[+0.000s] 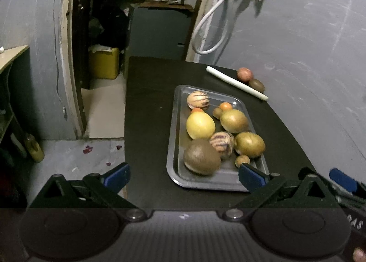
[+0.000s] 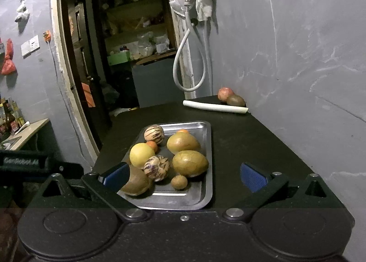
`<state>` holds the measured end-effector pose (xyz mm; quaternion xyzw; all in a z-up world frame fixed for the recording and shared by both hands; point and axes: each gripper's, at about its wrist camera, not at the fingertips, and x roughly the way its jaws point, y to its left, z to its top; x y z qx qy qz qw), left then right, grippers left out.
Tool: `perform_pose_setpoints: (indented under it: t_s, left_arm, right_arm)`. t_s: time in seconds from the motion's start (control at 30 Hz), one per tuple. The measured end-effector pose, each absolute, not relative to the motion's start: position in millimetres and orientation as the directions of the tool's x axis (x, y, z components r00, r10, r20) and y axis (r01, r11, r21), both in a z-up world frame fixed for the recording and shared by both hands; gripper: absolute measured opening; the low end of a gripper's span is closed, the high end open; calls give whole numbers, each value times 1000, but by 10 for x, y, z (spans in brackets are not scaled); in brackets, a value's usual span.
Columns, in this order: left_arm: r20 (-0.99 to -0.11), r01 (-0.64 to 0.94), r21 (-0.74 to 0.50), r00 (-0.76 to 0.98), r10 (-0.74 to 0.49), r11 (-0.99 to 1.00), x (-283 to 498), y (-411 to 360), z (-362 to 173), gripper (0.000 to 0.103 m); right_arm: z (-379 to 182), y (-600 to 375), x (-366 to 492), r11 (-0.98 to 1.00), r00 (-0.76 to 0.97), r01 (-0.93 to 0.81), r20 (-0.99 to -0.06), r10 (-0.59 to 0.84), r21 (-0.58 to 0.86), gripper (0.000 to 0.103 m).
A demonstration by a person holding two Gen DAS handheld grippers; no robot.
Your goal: Organize fruits
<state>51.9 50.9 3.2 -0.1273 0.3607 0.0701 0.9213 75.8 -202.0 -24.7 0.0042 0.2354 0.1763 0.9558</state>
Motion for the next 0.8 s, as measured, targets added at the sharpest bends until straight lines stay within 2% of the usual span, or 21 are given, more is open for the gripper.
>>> perform_pose_setpoints:
  t_s: [0.17,0.43,0.8]
  left_arm:
    - [-670,-210,-155,740,54,965,239,493,6,102]
    - [-604,-194,-103,791,93,975,-111,440,-6,103]
    - [-647,-201,-105,758,87,974,-225,500,-113,103]
  right_arm:
    - [-206,-2047,561,933,822,-350,-449,351,89,102]
    - [-196,-2058,355,906,789,-415,-463,404,85,102]
    - [-276,-2114,332,917,774,-390,-507,378,89,102]
